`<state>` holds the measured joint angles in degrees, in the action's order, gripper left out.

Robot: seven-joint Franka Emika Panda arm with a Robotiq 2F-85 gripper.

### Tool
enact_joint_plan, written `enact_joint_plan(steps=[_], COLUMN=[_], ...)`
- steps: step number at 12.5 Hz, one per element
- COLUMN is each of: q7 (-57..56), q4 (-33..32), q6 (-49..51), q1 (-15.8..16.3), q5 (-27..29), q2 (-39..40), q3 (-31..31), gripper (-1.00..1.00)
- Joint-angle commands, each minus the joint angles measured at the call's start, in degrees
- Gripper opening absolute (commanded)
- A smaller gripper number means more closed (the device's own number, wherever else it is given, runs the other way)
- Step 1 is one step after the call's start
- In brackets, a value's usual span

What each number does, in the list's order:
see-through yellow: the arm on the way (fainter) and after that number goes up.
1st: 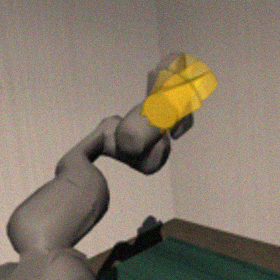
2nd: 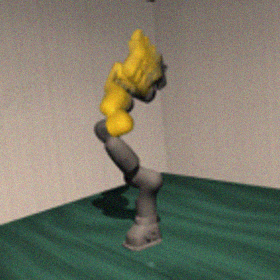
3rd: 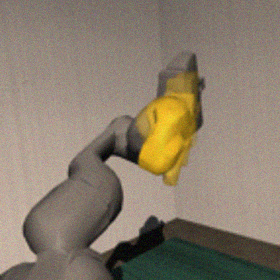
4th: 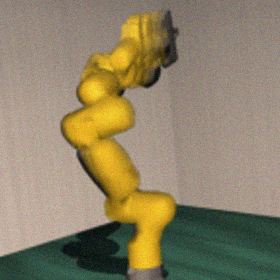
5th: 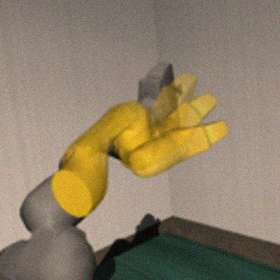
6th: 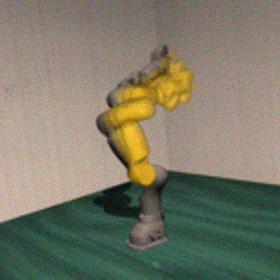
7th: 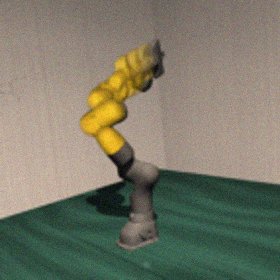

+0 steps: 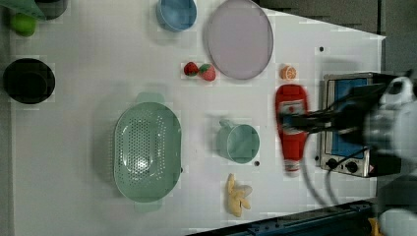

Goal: Pick Ketchup from the table and place it in strainer.

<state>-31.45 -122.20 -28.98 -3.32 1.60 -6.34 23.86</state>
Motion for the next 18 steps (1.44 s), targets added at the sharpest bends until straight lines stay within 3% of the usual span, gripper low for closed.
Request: enact_joint_plan(steps=[1, 7, 12, 13, 16, 18], q7=[16.77, 37.11, 41.39, 41.94, 41.99, 42.10], q4=[-0.36, -0.44, -0.48, -0.45, -0.43, -0.38], q6=[-2.25, -16.69, -26.60, -27.71, -28.36, -28.14], q1=[3.24, 5.19, 6.60, 6.60, 6.55, 6.32], q5=[0.45, -0.24, -6.86, -6.87, -6.88, -6.85], q2=[3.70, 15.89, 26.57, 27.85, 29.12, 27.64], q3=[6.11, 16.14, 15.98, 15.86, 15.29, 15.30], gripper=[0.16, 0.16, 0.16, 0.24, 0.89, 1.00])
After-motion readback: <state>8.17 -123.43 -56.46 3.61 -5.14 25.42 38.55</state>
